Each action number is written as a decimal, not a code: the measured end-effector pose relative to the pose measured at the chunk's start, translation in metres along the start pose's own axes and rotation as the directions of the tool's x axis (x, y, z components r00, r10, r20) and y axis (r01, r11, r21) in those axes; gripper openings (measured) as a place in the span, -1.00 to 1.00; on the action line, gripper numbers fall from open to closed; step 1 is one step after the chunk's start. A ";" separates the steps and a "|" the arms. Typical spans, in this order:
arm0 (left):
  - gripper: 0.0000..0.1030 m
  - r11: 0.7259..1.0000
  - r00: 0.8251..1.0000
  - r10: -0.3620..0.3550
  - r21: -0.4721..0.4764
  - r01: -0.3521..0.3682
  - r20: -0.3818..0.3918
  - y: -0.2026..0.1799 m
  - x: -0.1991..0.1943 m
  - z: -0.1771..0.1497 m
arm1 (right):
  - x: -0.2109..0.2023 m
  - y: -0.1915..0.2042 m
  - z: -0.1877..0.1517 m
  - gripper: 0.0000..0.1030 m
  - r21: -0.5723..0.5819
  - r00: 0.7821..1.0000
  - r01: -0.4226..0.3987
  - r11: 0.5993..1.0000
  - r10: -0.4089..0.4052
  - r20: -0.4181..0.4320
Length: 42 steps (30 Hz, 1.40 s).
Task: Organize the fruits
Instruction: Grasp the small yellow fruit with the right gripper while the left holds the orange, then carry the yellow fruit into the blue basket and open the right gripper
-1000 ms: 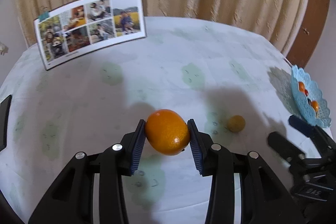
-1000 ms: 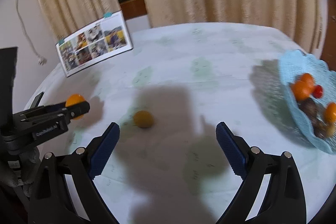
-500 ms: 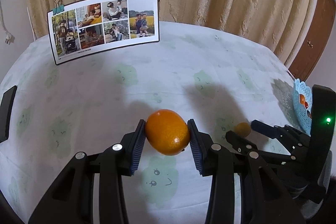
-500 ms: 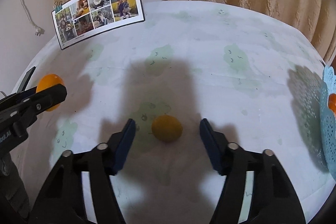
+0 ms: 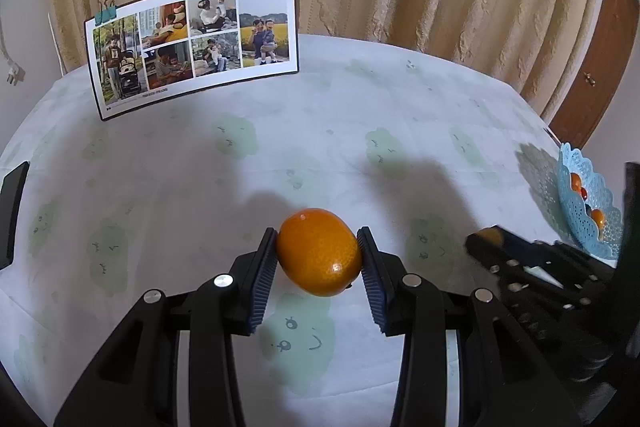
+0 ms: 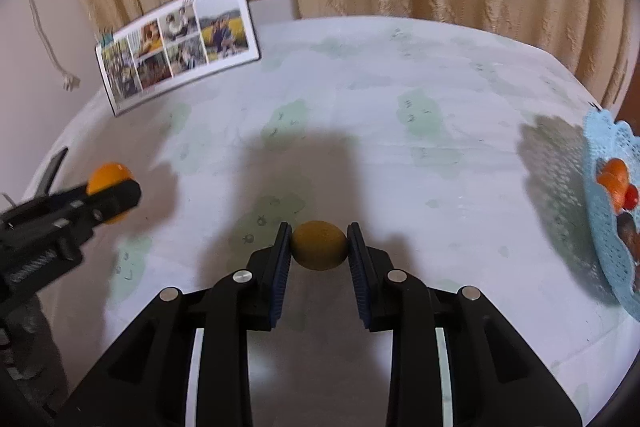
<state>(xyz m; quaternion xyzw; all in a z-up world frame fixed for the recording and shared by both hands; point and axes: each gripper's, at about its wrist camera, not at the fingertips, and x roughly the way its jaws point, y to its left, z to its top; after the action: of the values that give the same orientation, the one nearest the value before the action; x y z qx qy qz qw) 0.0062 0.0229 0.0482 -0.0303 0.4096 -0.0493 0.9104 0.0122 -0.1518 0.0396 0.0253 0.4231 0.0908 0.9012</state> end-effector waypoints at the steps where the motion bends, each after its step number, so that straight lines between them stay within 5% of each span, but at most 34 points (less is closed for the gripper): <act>1: -0.20 1.000 1.000 0.000 0.002 0.000 -0.001 -0.001 0.000 -0.001 | -0.005 -0.003 0.000 -0.44 0.011 1.000 -0.001 1.000 0.001 0.010; 11: -0.20 1.000 1.000 0.005 0.023 -0.005 -0.009 -0.007 0.004 -0.003 | -0.067 -0.061 0.003 -0.44 0.154 0.987 0.055 0.986 -0.077 0.143; 22: -0.20 0.999 1.000 0.008 0.051 -0.007 -0.017 -0.018 0.005 -0.004 | -0.123 -0.149 -0.010 -0.44 0.334 0.948 0.158 0.929 -0.237 0.212; 37: -0.20 0.994 1.000 -0.017 0.107 0.018 -0.010 -0.053 -0.003 -0.003 | -0.116 -0.232 -0.021 -0.41 0.488 0.944 0.171 0.856 -0.284 0.168; 39: -0.20 0.993 1.000 -0.019 0.118 0.020 -0.008 -0.059 -0.004 -0.002 | -0.118 -0.235 -0.024 -0.21 0.496 0.943 0.163 0.853 -0.283 0.177; 42: -0.20 0.991 1.000 -0.023 0.134 0.023 -0.003 -0.069 -0.006 0.000 | -0.123 -0.238 -0.029 -0.17 0.509 0.937 0.154 0.847 -0.289 0.197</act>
<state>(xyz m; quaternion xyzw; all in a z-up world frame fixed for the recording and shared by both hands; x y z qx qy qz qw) -0.0021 -0.0447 0.0597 0.0260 0.4058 -0.0873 0.9094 -0.0532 -0.4097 0.0856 0.2133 0.3073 -0.1281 0.9185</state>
